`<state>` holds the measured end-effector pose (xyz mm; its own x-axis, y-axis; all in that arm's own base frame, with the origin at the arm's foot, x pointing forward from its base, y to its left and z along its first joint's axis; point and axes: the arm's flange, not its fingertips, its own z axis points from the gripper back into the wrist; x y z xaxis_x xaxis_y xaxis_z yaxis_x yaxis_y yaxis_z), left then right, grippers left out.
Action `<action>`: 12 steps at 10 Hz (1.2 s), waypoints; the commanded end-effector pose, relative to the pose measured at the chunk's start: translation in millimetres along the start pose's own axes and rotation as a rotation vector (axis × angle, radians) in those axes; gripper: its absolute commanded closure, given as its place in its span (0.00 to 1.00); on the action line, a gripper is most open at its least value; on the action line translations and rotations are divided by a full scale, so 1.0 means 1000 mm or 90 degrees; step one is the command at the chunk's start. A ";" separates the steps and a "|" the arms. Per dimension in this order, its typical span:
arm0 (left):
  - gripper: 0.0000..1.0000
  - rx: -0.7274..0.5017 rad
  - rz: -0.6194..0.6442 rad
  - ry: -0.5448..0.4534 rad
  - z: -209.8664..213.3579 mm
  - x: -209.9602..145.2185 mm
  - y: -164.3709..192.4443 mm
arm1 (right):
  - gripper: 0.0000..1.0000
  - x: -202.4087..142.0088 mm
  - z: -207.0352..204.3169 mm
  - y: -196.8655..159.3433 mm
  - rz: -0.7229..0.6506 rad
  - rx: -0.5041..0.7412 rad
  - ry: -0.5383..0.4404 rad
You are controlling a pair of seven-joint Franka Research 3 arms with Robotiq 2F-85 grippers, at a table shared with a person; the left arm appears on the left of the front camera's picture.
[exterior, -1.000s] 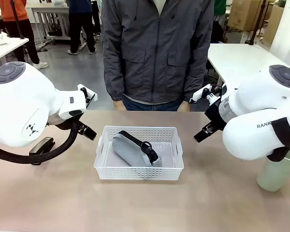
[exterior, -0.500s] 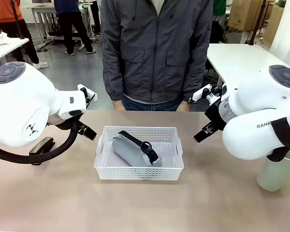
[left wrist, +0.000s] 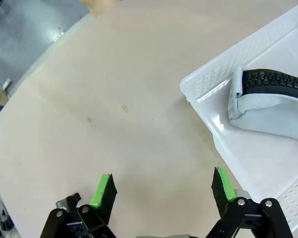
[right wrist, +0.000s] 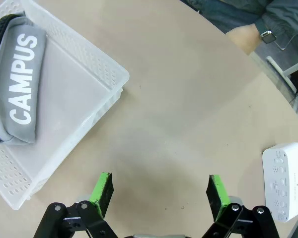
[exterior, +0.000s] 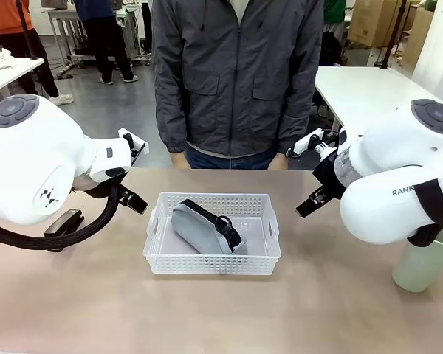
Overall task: Efficiently arrange items inside the basket to fit them all.
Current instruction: Pick up the Digital clock and place it inside the Organizing basket.
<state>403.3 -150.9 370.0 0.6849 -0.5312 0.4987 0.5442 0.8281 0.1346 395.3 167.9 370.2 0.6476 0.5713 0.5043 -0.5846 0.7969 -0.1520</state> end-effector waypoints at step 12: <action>0.00 -0.434 -0.220 -0.246 0.205 -0.059 0.041 | 0.00 -0.014 0.205 -0.048 0.026 0.287 0.002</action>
<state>324.8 -89.0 533.5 0.2910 -0.5527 0.7809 0.9230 0.3771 -0.0771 321.0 108.1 515.1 0.5544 0.6378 0.5347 -0.8004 0.5847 0.1325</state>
